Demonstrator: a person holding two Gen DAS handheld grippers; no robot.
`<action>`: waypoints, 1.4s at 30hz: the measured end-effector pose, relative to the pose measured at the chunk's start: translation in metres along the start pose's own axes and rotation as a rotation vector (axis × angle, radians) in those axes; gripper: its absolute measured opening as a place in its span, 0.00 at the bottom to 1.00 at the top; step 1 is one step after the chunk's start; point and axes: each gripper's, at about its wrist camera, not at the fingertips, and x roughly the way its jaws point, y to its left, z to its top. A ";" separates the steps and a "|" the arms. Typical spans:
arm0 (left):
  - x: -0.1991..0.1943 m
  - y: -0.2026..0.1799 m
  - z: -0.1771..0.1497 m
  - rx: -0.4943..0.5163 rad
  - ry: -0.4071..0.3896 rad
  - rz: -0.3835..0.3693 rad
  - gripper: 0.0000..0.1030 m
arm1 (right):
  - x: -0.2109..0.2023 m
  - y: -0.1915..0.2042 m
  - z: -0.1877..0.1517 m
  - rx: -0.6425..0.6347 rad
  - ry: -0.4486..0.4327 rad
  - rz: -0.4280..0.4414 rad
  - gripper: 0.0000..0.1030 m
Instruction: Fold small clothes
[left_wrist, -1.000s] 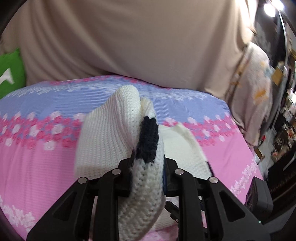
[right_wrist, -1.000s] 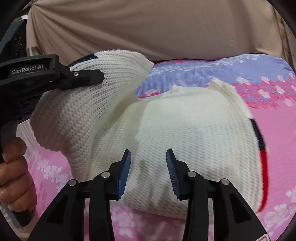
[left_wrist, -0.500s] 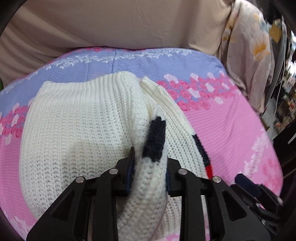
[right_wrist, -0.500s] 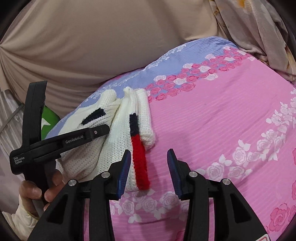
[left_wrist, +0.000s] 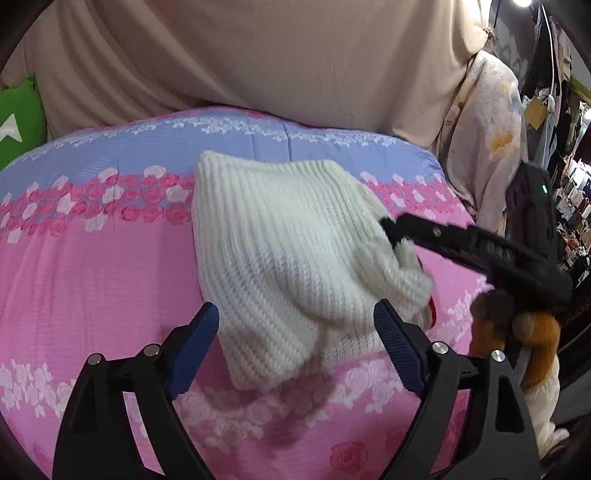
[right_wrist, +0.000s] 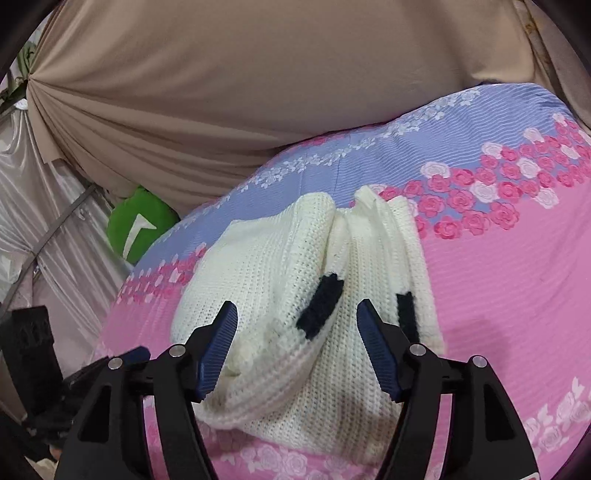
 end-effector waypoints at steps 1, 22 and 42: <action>0.004 0.001 -0.006 0.014 0.017 0.015 0.82 | 0.014 0.001 0.003 -0.001 0.037 0.001 0.65; 0.026 0.015 0.002 -0.068 0.058 -0.080 0.82 | -0.009 -0.059 0.002 0.056 -0.052 -0.026 0.31; 0.053 0.008 -0.026 0.052 0.189 0.062 0.40 | -0.082 -0.032 -0.041 0.016 -0.124 0.242 0.09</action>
